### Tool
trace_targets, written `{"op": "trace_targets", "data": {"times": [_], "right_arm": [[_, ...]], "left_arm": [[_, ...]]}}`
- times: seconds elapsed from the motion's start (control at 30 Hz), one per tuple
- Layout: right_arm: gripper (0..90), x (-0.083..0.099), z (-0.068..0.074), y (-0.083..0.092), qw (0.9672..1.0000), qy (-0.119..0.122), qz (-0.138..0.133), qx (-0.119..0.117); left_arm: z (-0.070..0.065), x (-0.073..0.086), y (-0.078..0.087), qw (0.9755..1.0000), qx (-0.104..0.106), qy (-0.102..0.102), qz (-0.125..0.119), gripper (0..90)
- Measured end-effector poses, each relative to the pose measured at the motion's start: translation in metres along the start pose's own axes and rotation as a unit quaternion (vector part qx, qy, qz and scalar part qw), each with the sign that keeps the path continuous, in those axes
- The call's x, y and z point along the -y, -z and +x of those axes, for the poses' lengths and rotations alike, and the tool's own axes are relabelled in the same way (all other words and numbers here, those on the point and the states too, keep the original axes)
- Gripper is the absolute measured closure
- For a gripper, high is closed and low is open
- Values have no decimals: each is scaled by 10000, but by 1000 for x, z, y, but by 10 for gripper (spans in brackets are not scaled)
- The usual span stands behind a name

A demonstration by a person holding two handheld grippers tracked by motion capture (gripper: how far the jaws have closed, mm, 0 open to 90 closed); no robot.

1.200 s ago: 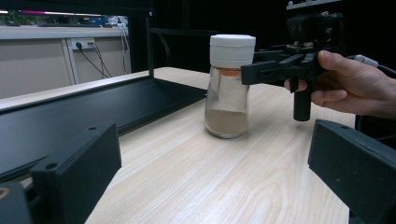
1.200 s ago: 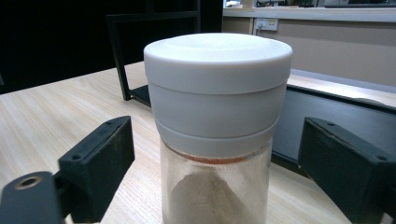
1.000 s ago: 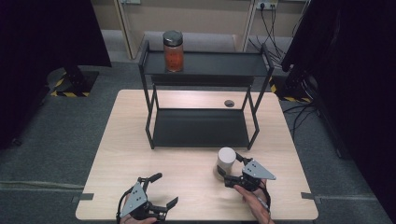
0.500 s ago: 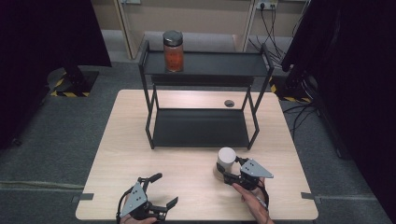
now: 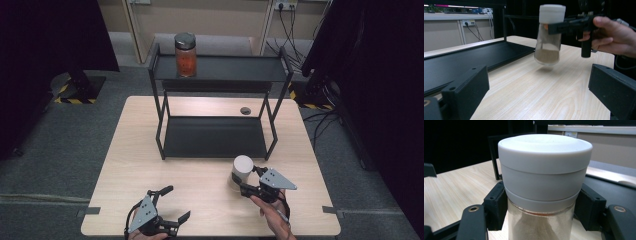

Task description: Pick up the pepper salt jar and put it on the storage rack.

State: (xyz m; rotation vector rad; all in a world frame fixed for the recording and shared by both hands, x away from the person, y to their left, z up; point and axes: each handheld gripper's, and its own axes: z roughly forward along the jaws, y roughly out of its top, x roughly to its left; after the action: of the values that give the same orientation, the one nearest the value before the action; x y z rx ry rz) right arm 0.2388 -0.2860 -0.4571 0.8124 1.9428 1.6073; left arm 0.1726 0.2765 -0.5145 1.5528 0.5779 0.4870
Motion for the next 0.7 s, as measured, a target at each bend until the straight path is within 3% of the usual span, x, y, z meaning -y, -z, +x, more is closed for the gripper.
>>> {"op": "trace_targets", "data": {"times": [0.7], "right_arm": [[351,-67,-9,-1,9997,147,-33,-190]], "left_arm": [[1,1,0,10000,-26,63,-5,25]]}}
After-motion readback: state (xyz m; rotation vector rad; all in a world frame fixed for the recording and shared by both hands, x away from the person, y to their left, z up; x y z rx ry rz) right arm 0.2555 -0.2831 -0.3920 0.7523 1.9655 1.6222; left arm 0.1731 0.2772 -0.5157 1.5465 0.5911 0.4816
